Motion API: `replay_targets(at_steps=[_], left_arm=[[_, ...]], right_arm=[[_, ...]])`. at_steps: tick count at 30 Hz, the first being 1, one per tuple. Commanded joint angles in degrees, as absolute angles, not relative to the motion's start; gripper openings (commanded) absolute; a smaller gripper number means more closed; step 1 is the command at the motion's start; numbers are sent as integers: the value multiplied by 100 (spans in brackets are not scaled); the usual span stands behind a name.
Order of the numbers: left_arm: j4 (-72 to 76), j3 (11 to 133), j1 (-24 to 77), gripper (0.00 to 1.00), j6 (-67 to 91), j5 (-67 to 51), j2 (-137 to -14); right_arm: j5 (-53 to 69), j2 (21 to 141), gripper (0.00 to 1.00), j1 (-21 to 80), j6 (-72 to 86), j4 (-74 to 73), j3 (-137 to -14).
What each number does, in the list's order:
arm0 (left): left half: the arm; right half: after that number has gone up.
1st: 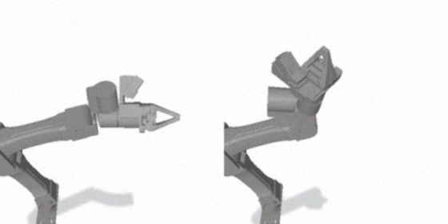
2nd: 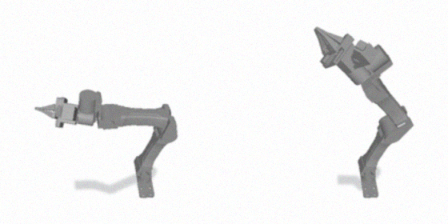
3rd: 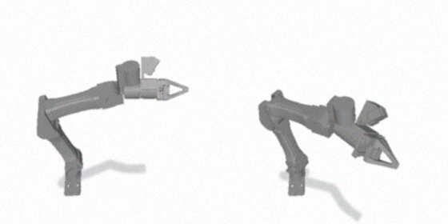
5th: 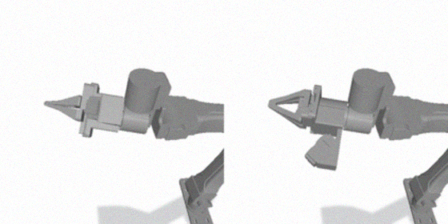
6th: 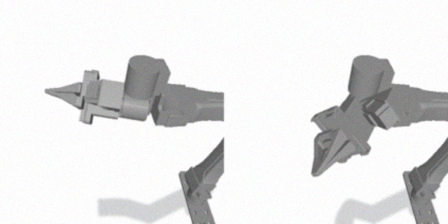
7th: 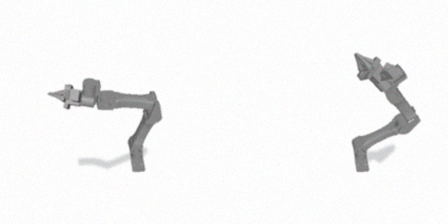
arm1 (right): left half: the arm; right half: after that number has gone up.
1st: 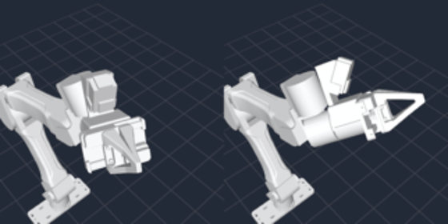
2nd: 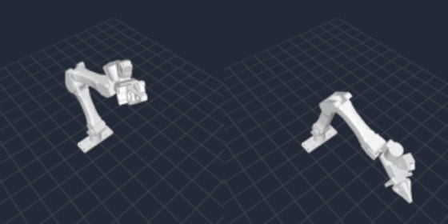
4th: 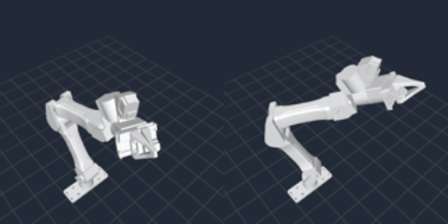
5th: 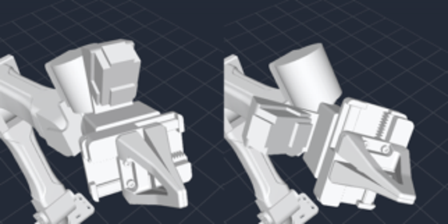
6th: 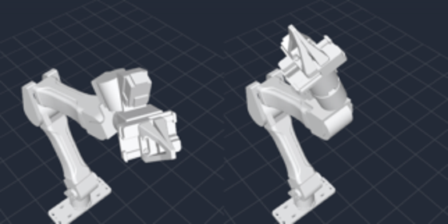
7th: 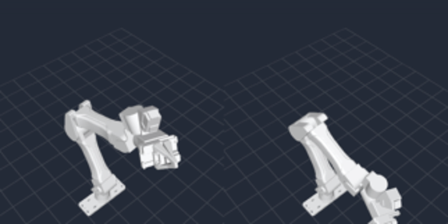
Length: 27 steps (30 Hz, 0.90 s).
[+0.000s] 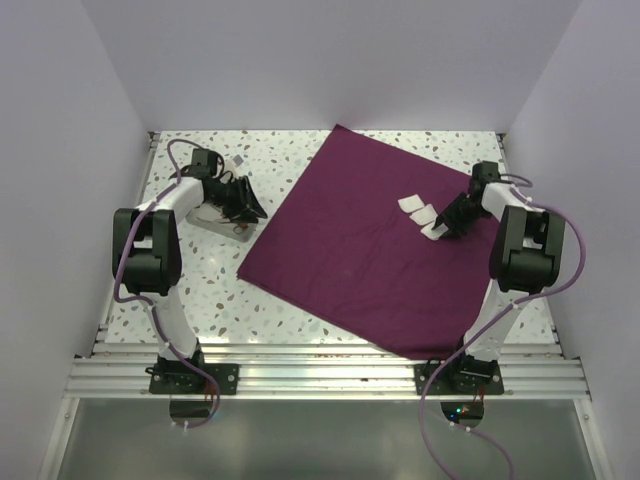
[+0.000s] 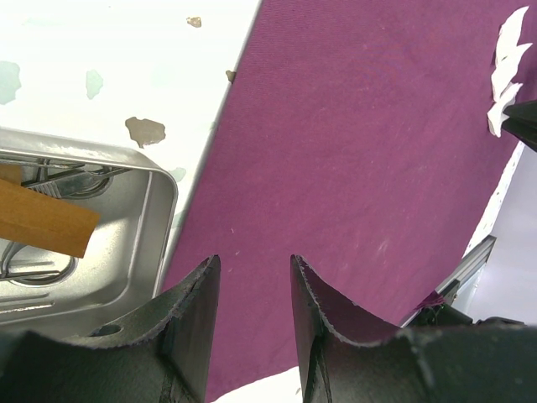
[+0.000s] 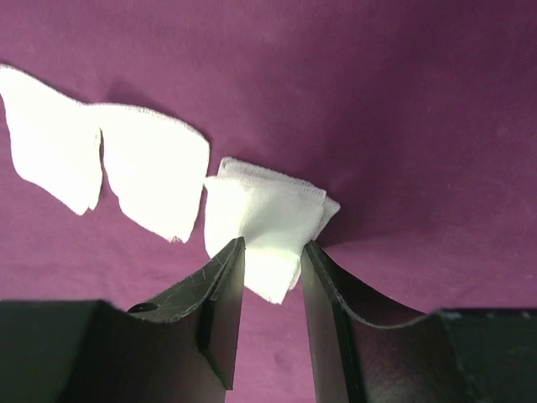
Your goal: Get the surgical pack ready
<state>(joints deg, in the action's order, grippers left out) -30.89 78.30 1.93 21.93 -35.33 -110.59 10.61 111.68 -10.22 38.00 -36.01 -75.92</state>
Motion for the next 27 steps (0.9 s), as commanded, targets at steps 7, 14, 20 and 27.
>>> replay_targets(at_steps=[7, 14, 20, 27], left_arm=[[-2979, 7857, 167, 43, 2162, -3630, -10977], [-2971, 7892, 167, 43, 2162, -3647, -11013], [-3032, 7945, 167, 43, 2136, -3630, -11021], [-3032, 7972, 158, 43, 2162, -3621, -11048]], right_arm=[[835, 11127, 36, -1020, 3806, -3656, -7770], [844, 11048, 36, -1020, 3762, -3665, -7646], [809, 11074, 35, -1020, 3612, -3700, -7567], [774, 11188, 30, -1002, 3727, -3481, -7532]])
